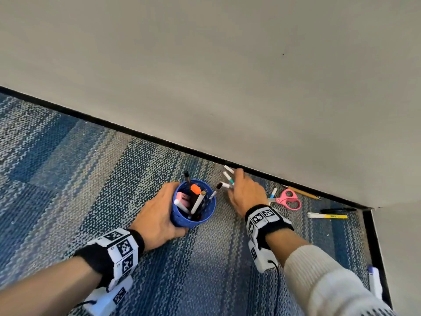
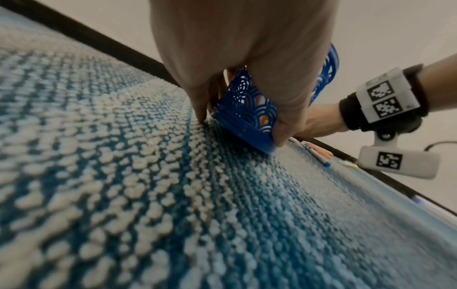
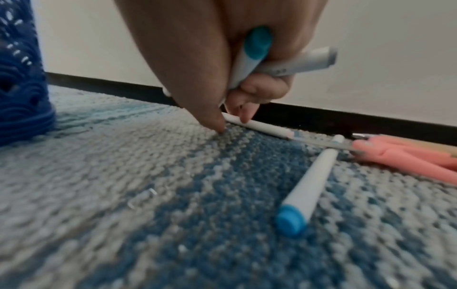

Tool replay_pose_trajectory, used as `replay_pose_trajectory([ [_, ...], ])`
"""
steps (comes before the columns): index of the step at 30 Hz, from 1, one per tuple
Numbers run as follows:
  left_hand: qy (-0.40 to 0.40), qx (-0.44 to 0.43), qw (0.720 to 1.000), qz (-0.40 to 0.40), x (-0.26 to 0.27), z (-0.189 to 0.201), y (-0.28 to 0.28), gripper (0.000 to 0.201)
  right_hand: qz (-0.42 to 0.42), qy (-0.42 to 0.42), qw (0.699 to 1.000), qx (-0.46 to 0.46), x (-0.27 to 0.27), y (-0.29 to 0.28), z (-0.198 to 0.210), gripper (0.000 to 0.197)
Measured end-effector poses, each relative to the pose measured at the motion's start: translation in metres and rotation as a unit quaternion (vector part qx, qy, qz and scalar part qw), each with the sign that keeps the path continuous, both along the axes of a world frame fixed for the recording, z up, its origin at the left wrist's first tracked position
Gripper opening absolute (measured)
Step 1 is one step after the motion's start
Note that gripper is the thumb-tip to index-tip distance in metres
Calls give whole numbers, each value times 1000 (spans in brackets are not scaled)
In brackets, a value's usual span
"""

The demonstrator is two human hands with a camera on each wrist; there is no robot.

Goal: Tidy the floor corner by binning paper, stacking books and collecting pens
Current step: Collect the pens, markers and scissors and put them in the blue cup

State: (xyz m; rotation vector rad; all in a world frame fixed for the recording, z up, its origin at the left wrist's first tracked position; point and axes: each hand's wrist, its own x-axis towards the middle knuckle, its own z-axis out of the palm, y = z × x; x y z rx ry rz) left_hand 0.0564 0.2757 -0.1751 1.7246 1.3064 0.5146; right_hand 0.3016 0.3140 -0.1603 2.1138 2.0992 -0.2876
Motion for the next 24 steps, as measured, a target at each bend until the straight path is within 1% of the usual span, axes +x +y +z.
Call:
replay_pose_trajectory([
  [2,2,0,1000,-12,2,3,0,91,-45,-54,997,-14,8,5,1,31],
  [4,28,22,999,-36,4,9,1,91,-39,-81,995,-32,12,5,1,28],
  [6,69,51,995,-56,8,15,2,89,4,-79,996,-47,15,-1,2,30],
  [8,107,61,990,-63,12,20,2,88,40,-71,995,-51,20,-11,6,36],
  [11,151,74,983,-74,17,24,2,87,26,-70,997,-22,40,-24,12,38],
  [13,165,77,980,-81,21,25,2,85,-14,-57,998,-14,58,-28,13,35],
  [15,172,78,979,-82,24,28,2,83,-111,2,993,-30,73,-33,13,31],
  [17,187,81,975,-84,26,30,2,84,-213,57,973,-69,82,-41,14,33],
  [19,197,86,973,-88,26,30,2,86,-277,107,951,-85,87,-50,11,44],
  [20,200,88,972,-90,26,30,2,87,-289,124,946,-71,88,-53,10,50],
  [22,204,87,971,-89,26,30,1,88,-286,141,948,-25,88,-53,10,57],
  [24,200,86,972,-88,26,28,1,88,-279,128,952,-22,84,-48,12,59],
])
